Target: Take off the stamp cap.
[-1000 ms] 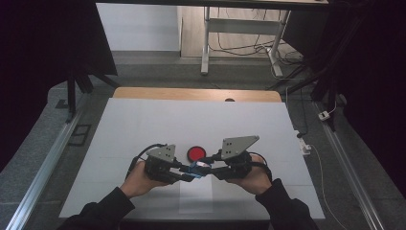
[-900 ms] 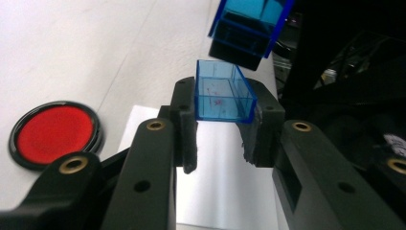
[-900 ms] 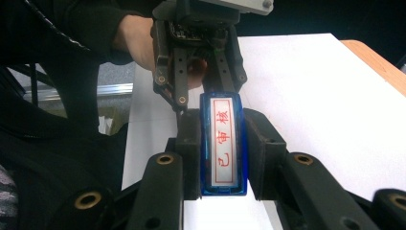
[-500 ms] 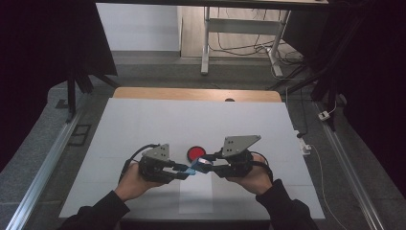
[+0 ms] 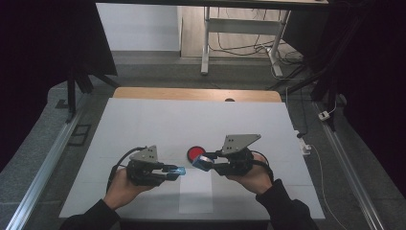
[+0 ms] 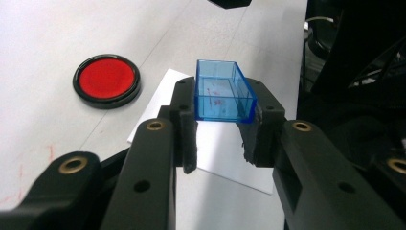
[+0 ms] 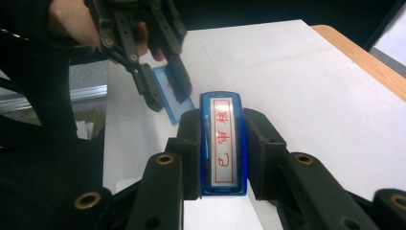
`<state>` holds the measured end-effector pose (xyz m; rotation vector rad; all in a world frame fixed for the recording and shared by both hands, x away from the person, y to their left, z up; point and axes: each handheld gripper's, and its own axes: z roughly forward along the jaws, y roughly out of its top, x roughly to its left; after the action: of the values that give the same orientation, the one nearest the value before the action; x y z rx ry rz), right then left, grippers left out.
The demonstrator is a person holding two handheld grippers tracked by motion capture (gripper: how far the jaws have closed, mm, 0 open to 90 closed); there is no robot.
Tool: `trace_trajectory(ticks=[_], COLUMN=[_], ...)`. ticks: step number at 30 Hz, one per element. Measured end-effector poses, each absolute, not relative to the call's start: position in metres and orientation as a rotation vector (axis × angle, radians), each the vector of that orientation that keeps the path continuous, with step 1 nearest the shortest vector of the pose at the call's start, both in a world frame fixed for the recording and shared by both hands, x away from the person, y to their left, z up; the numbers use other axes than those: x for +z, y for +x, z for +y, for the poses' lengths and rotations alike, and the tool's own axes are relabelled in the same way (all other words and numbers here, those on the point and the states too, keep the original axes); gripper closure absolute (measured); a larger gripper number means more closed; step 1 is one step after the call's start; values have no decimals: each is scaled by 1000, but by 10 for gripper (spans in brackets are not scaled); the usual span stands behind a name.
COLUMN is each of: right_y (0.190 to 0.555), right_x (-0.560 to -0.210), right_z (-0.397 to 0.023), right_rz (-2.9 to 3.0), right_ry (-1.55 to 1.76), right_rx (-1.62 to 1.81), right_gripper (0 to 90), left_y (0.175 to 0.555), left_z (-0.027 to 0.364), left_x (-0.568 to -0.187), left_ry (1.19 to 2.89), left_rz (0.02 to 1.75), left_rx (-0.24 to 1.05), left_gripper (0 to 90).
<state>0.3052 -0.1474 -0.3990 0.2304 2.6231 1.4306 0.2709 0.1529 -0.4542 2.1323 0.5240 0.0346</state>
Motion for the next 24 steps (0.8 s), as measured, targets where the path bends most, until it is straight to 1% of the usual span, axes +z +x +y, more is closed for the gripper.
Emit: trace_trajectory(ticks=[10,18,24], right_y=[308,310,310], right_x=[-400,-401,-401], right_z=[-149,-150,-150], right_rz=[2612,2603,2602], right_ry=[289,316,328], right_rx=[1417,1402,1392], right_gripper=[710,710,709], left_y=[257,245,236], left_z=[175,190,201], left_x=[-458,-462,-466], left_ry=[2099,2107,2110], left_rz=[620,697,763], left_rx=[90,183,226], left_gripper=[690,689,689])
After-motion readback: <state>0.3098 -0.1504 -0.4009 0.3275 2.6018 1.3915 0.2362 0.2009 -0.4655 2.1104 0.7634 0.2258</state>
